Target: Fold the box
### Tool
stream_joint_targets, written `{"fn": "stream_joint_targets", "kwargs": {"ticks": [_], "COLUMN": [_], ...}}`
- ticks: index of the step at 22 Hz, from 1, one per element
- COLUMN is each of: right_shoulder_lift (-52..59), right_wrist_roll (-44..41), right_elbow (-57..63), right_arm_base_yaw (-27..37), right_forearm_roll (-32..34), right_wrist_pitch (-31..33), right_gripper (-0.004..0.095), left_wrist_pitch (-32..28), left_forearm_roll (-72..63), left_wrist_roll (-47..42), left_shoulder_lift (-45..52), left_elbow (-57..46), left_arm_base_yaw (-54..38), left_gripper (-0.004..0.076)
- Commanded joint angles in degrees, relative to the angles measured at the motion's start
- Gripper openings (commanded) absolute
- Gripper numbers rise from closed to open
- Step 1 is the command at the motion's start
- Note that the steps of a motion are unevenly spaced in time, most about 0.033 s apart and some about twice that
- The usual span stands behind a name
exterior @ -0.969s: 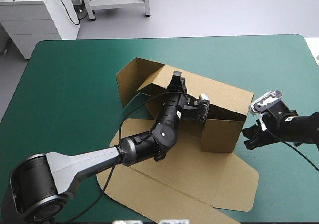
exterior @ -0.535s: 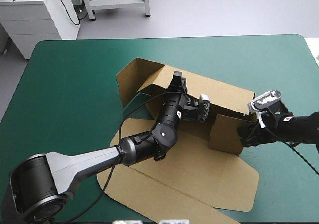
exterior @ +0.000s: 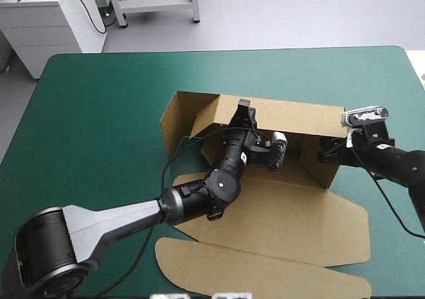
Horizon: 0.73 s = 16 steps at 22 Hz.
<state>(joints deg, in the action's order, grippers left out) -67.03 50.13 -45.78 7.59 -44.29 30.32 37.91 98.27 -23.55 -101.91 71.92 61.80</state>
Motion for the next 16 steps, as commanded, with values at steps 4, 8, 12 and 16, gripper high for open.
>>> {"fn": "stream_joint_targets", "kwargs": {"ticks": [4, 8, 12, 16], "right_shoulder_lift": [-2.3, -7.0, -9.5, -9.5], "right_wrist_roll": [1.0, 1.7, 1.4, 1.4], "right_elbow": [-1.6, -1.6, -1.6, -1.6], "right_arm_base_yaw": [-0.5, -5.5, -10.2, -11.0], "right_forearm_roll": [-3.1, -3.1, -3.1, -3.1], "right_wrist_pitch": [-0.9, -3.7, -9.1, -9.9], "right_gripper": [0.0133, 0.0001, 0.0, 0.0], "left_wrist_pitch": [0.1, 0.5, 0.5, 0.8], "left_forearm_roll": [1.9, 1.9, 1.9, 1.9], "left_wrist_roll": [-1.2, -4.6, -4.6, -4.6], "left_shoulder_lift": [2.4, 2.4, 2.4, 2.4], "left_elbow": [1.6, 1.6, 1.6, 1.6], "left_arm_base_yaw": [0.7, 0.5, 0.5, 0.5], "left_gripper": [-0.0008, -0.0008, -0.0008, -0.0008]}}
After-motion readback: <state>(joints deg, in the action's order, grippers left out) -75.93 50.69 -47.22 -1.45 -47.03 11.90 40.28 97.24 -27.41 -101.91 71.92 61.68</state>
